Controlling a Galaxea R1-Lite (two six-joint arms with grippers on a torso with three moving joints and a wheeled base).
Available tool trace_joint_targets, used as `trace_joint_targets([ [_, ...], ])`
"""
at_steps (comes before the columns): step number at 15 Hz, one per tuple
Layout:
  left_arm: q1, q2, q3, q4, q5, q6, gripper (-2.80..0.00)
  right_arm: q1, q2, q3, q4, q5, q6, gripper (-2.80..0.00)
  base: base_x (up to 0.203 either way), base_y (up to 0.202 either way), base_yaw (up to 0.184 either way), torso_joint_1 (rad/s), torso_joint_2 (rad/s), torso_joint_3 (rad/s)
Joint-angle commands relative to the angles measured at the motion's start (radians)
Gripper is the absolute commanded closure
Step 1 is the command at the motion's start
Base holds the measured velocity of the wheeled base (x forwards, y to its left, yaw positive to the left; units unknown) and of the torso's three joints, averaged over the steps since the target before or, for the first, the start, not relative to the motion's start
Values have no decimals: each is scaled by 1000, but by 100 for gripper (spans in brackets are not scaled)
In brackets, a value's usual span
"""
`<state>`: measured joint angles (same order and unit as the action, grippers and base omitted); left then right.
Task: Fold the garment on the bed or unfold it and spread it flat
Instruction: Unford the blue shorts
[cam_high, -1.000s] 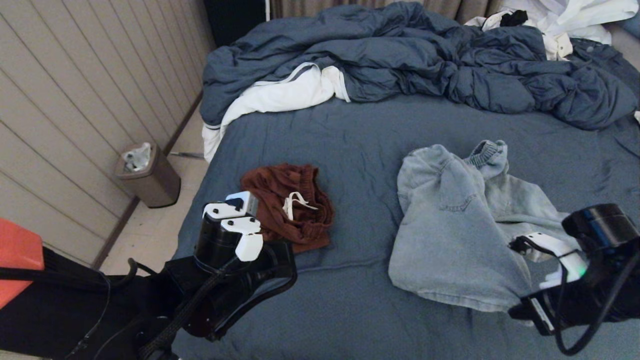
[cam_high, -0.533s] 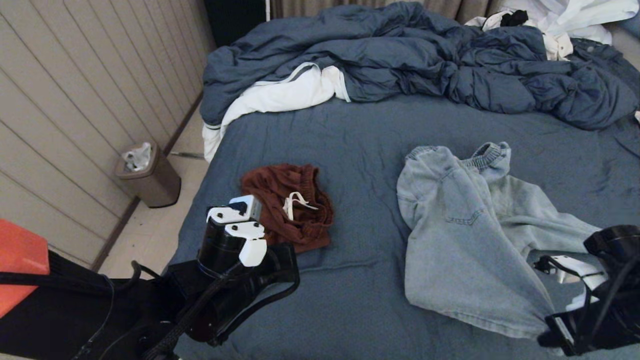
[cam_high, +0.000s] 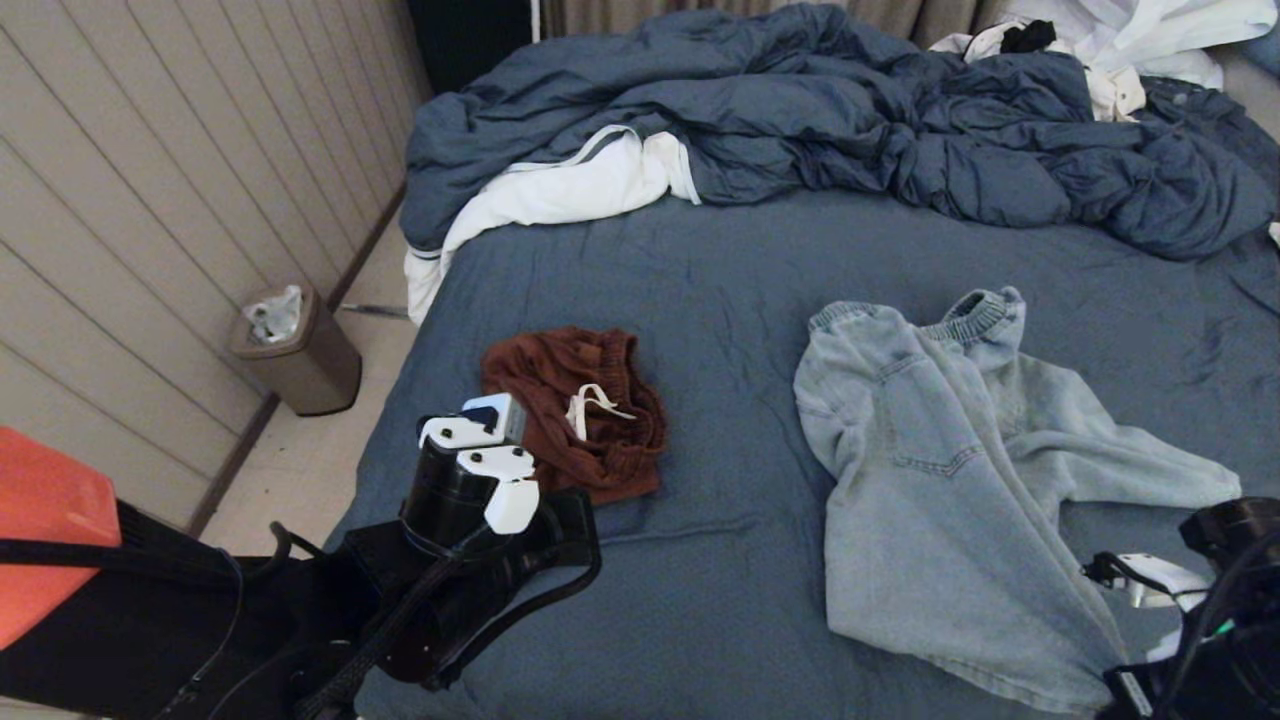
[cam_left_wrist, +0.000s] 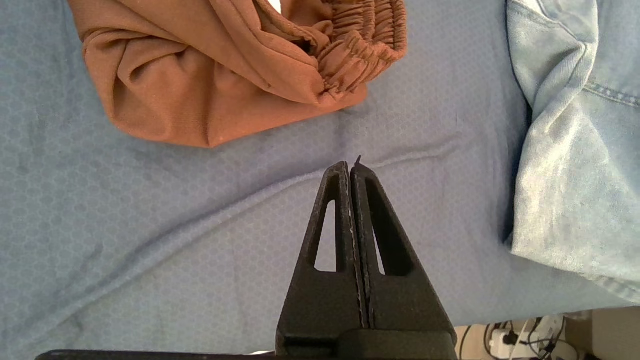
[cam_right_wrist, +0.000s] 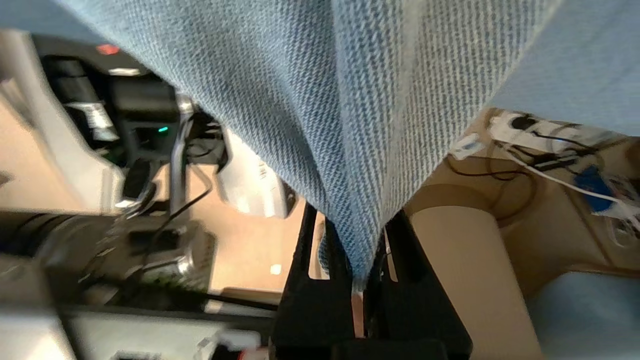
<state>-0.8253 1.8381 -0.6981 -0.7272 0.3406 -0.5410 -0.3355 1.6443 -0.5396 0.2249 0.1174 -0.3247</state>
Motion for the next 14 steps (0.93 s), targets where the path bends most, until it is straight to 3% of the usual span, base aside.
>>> trace_joint_targets([
  [1, 0, 1, 0, -4, 3, -4, 0, -4, 36, 46, -64, -12, -12, -280, 0, 0, 0, 0, 0, 0],
  [8, 0, -5, 0, -4, 3, -4, 0, -24, -107, 56, -160, 5, -33, -280, 0, 0, 0, 0, 0, 0],
  [11, 0, -7, 0, -4, 3, -4, 0, -89, -84, -99, -156, 9, -31, -280, 0, 0, 0, 0, 0, 0],
  [14, 0, -8, 0, -4, 3, -4, 0, -211, 122, -331, -157, 10, -29, -280, 0, 0, 0, 0, 0, 0],
])
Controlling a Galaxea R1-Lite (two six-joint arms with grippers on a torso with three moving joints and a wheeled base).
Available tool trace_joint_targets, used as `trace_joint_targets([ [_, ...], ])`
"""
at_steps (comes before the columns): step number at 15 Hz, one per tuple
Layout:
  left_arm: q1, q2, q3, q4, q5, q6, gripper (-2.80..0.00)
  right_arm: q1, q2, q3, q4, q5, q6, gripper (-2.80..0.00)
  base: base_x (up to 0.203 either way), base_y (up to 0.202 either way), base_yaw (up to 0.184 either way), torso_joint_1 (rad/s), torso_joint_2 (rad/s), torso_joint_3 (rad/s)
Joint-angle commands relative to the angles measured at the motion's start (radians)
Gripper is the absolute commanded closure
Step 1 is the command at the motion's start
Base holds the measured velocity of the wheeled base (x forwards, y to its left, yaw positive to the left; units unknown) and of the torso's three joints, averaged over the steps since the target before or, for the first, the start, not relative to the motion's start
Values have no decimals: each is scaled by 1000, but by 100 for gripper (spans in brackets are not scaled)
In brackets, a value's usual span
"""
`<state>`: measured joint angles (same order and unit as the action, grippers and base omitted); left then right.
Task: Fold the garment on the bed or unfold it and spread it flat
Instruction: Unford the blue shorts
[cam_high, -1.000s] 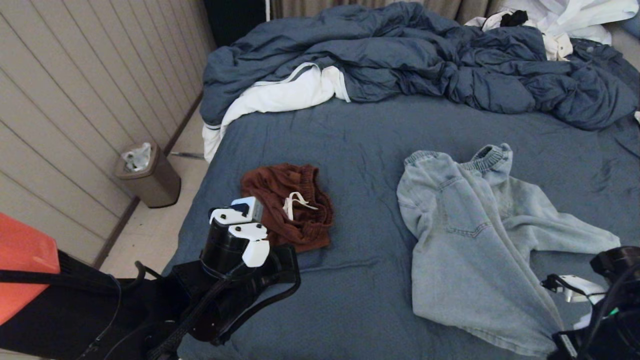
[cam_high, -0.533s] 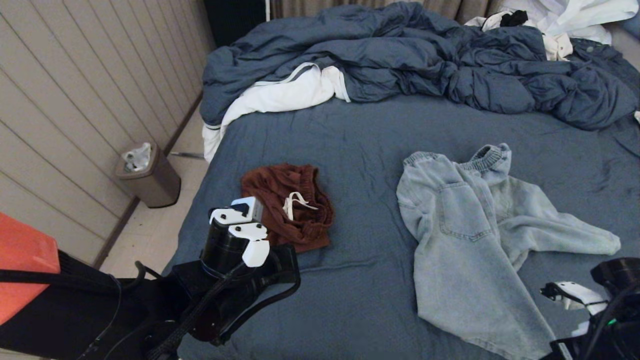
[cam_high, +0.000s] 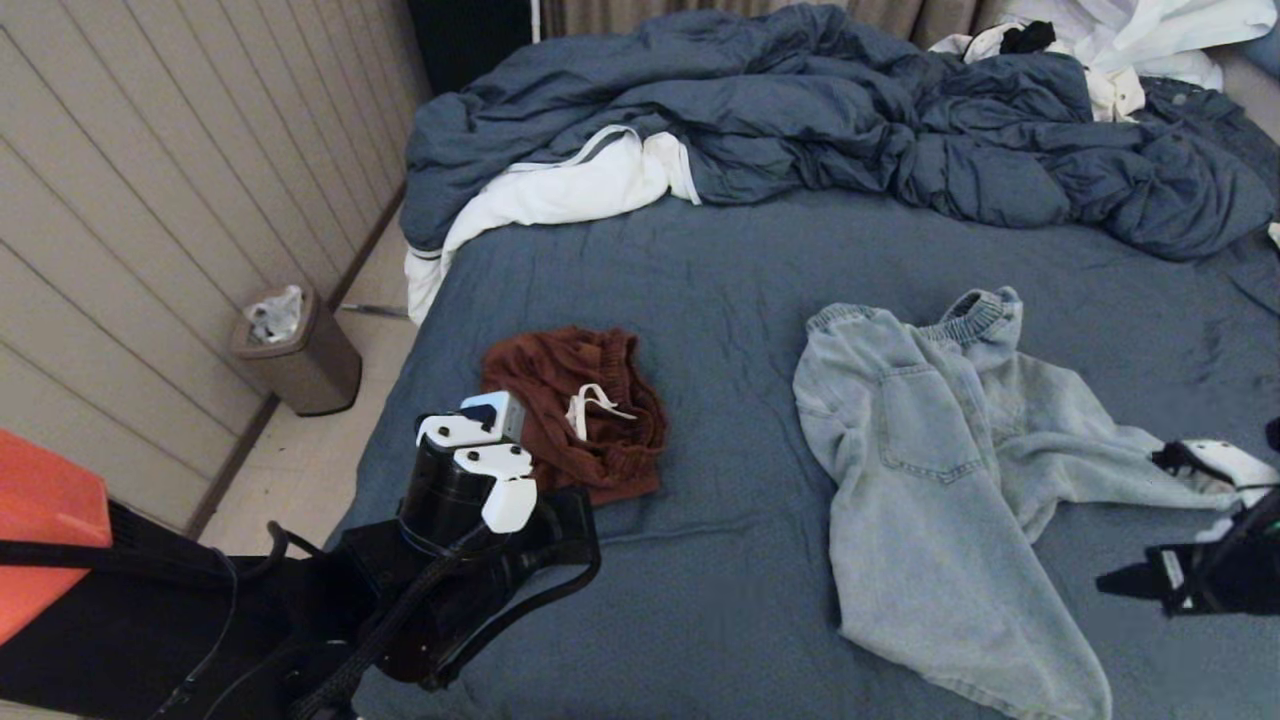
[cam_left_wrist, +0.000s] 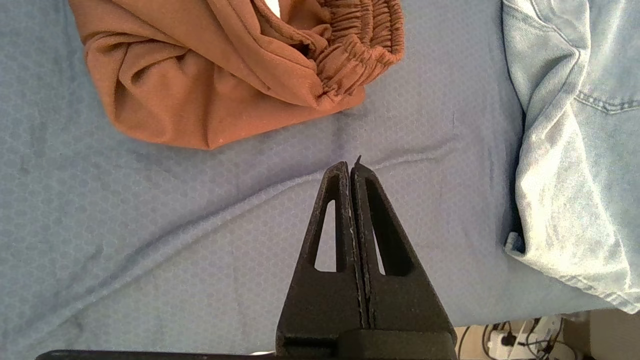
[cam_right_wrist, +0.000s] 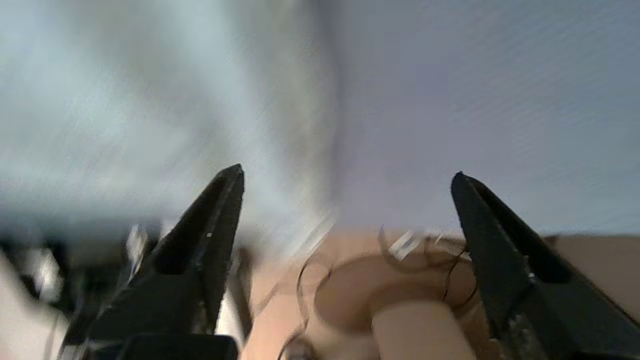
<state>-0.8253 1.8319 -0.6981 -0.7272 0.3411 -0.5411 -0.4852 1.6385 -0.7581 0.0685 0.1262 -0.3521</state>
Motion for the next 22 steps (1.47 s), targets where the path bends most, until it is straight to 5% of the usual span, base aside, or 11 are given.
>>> trace_joint_targets([
  [1, 0, -1, 0, -4, 3, -3, 0, -108, 200, -208, 1, 3, -1, -280, 0, 0, 0, 0, 0, 0],
  [2, 0, 1, -1, -4, 3, -4, 0, -154, 272, -304, 3, 5, 1, -280, 0, 0, 0, 0, 0, 0],
  [3, 0, 5, -3, -4, 3, -5, 0, -192, 332, -387, 4, 7, 8, 0, 0, 0, 0, 0, 0, 0],
  [11, 0, 20, -7, -4, 1, -5, 0, -316, 524, -678, -1, 87, 113, 0, 0, 0, 0, 0, 0, 0],
  [16, 0, 26, -6, -4, 1, -7, 0, -412, 608, -732, -2, 83, 51, 0, 0, 0, 0, 0, 0, 0],
  [22, 0, 36, -9, -4, 1, -17, 0, -424, 684, -745, -4, 82, 8, 0, 0, 0, 0, 0, 0, 0],
])
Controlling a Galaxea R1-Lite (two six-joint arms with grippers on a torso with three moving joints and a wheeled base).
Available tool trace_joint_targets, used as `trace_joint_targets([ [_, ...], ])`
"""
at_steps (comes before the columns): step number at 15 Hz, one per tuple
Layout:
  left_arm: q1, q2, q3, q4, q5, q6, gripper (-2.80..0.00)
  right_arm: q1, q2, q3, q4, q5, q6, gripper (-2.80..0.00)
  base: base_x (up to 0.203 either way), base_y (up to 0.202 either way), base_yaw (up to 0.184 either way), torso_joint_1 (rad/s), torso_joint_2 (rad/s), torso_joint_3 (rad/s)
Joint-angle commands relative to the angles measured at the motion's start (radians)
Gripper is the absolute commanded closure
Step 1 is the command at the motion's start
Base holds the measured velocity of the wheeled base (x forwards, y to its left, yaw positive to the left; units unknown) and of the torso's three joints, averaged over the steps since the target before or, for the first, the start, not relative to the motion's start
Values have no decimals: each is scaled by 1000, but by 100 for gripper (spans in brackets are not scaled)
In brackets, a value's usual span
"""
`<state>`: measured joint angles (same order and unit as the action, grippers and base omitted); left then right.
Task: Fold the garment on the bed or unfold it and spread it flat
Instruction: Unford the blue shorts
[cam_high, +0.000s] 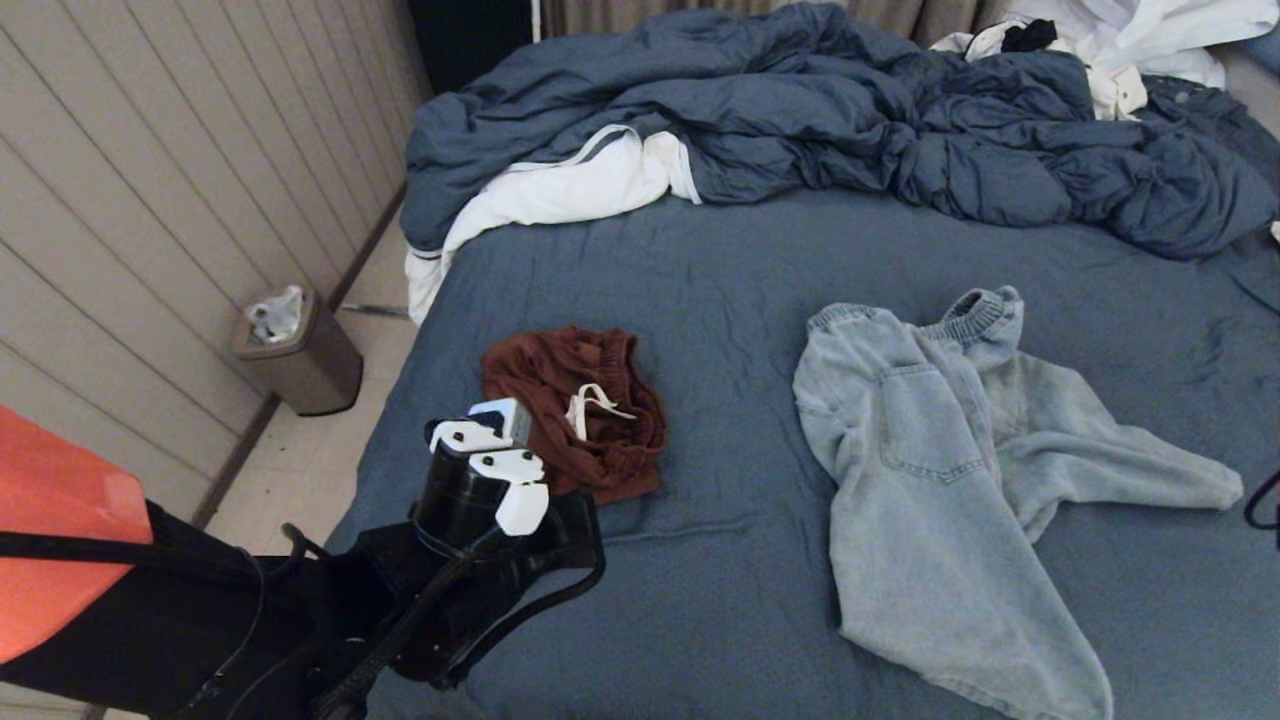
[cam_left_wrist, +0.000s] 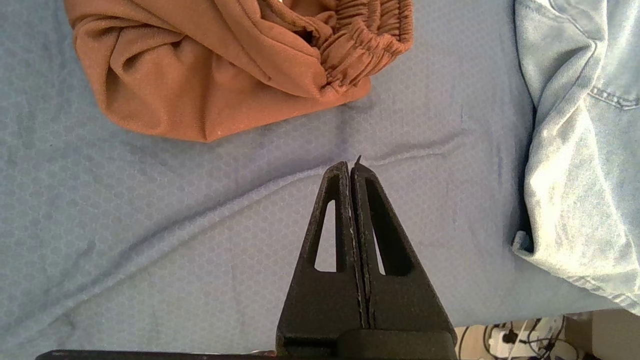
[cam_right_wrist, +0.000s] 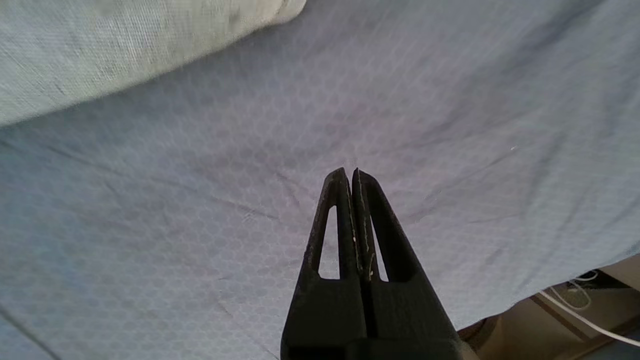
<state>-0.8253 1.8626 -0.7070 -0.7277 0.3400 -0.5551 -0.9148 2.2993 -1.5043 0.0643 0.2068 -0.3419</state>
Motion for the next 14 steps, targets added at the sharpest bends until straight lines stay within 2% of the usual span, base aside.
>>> trace_joint_targets([
  [1, 0, 7, -1, -4, 2, -3, 0, 16, 33, -8, -1, 3, -1, 0, 0, 0, 0, 0, 0, 0],
  [4, 0, 8, -1, -6, 1, -5, 0, 73, 71, -29, -41, 5, 4, 0, 0, 0, 0, 0, 0, 0],
  [10, 0, 16, -2, -6, -11, -8, 0, 244, 116, -30, -119, -15, 13, 0, 0, 0, 0, 0, 0, 0],
  [12, 0, 17, -2, -6, -16, -13, 0, 283, 116, -26, -184, -17, 60, 0, 0, 0, 0, 0, 0, 0],
  [14, 0, 17, -3, -6, -18, -14, 0, 328, 116, -36, -284, -36, 168, 0, 0, 0, 0, 0, 0, 0],
])
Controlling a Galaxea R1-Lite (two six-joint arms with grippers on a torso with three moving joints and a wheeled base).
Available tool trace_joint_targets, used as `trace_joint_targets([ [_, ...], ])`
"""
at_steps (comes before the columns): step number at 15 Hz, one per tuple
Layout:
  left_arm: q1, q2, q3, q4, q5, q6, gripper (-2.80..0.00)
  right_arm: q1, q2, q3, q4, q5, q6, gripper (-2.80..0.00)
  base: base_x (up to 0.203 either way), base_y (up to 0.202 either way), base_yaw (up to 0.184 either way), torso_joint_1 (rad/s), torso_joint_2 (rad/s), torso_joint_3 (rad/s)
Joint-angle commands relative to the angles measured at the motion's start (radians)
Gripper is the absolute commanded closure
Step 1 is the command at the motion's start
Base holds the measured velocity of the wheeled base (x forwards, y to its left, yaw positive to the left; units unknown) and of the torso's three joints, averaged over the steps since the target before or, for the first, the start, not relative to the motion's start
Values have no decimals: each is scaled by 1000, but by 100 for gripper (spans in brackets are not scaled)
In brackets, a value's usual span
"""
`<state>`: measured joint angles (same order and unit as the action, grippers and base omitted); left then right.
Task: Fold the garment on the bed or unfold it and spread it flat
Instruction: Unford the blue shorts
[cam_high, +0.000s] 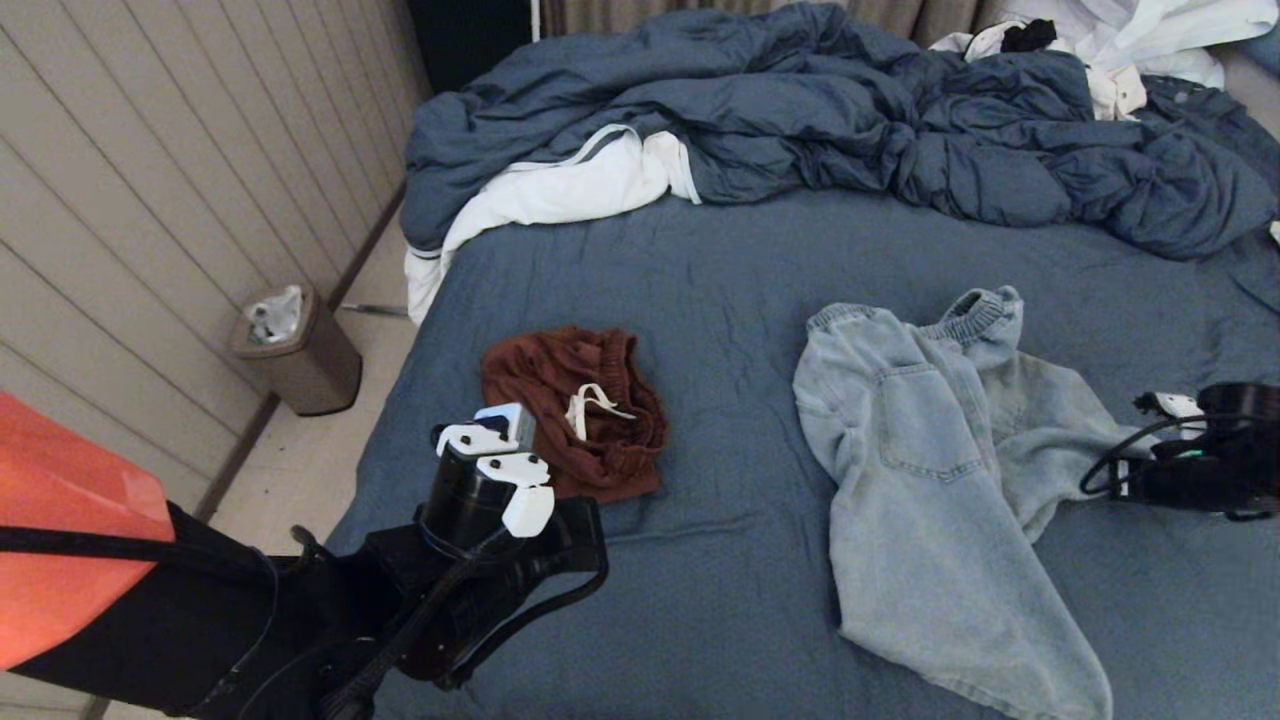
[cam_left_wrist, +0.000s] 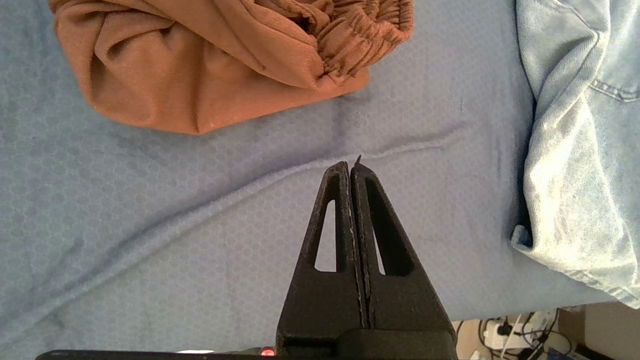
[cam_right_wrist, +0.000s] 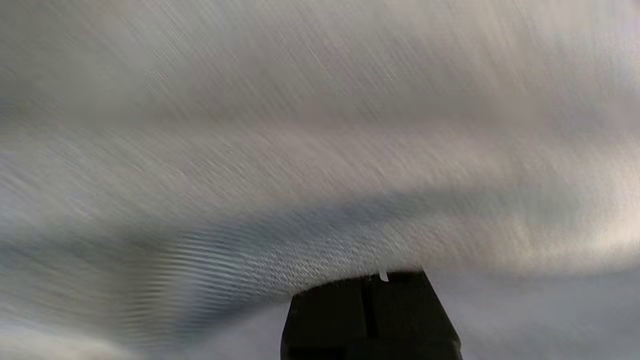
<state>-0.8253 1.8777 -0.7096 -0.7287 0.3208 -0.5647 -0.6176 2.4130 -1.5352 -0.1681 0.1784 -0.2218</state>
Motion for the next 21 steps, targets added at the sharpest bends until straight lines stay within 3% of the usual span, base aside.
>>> trace_joint_targets([
  [1, 0, 1, 0, -5, -2, -6, 0, 45, -6, 1, -117, -25, 78, 0, 0, 0, 0, 0, 0, 0],
  [4, 0, 8, 9, -57, -37, -41, 0, 89, -74, 47, -375, -58, 221, 0, 0, 0, 0, 0, 0, 0],
  [9, 0, 23, 13, -86, -39, -40, 0, 186, -232, 76, -407, -174, 300, 0, 0, 0, 0, 0, 0, 0],
  [12, 0, 21, 13, -86, -40, -40, 0, 245, -210, 81, -421, -217, 303, 0, 0, 0, 0, 0, 0, 0],
  [16, 0, 21, 13, -86, -40, -40, 0, 259, -103, 9, -415, -237, 294, 0, 0, 0, 0, 0, 0, 0],
  [21, 0, 21, 13, -86, -40, -40, 0, 183, -168, 68, -407, -229, 259, 0, 0, 0, 0, 0, 0, 0],
])
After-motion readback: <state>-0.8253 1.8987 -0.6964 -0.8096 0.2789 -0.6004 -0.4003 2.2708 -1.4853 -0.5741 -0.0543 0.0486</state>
